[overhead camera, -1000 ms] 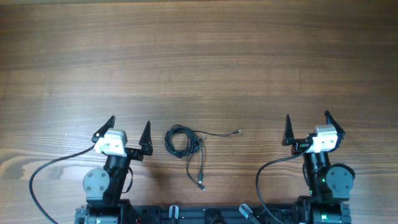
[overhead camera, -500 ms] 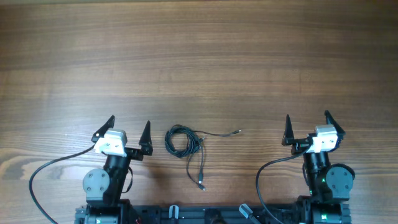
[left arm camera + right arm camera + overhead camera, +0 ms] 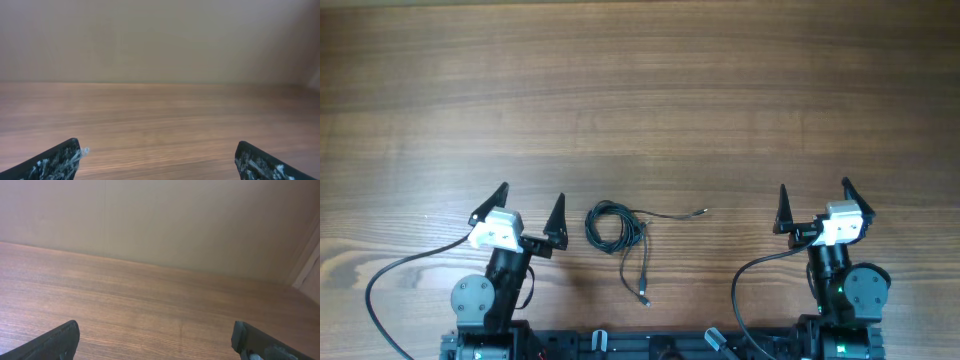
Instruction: Untangle cables
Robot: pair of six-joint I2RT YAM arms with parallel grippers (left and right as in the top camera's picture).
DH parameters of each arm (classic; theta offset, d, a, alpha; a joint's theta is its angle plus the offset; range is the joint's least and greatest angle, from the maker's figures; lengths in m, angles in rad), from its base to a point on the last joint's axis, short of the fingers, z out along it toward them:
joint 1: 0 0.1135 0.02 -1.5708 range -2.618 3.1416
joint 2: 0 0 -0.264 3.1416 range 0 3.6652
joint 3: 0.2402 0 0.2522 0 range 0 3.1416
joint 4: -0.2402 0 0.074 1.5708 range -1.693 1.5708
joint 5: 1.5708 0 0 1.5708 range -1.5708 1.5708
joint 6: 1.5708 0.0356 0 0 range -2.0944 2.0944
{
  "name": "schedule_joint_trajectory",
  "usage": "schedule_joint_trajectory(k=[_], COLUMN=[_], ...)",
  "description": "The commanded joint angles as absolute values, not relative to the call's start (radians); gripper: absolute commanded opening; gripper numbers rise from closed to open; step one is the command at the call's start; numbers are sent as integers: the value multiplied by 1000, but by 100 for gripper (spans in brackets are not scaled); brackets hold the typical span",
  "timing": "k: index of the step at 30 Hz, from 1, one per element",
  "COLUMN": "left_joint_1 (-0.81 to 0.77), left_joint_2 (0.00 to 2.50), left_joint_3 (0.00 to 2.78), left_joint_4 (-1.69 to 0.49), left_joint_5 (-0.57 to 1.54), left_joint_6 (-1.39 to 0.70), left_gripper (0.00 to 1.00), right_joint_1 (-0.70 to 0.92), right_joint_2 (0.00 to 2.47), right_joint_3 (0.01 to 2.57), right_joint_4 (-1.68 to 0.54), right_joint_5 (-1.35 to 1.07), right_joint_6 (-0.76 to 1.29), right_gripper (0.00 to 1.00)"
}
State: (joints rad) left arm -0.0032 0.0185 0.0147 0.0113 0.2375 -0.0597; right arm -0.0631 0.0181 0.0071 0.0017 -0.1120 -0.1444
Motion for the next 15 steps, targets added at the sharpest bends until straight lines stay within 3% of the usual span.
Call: schedule_joint_trajectory(k=[1, 15], left_joint_1=[5, 5], left_joint_2=[20, 168], left_joint_3=[78, 433], left_joint_4=[10, -242], left_joint_5=[326, 363], left_joint_6=[-223, -249], left_gripper=[100, 100], right_joint_1=[-58, -58], right_joint_2=[5, 5], right_joint_3=[5, 5], right_joint_4=[8, 8], right_joint_5=[-128, -128], right_joint_6=[-157, -158], right_gripper=[100, 100])
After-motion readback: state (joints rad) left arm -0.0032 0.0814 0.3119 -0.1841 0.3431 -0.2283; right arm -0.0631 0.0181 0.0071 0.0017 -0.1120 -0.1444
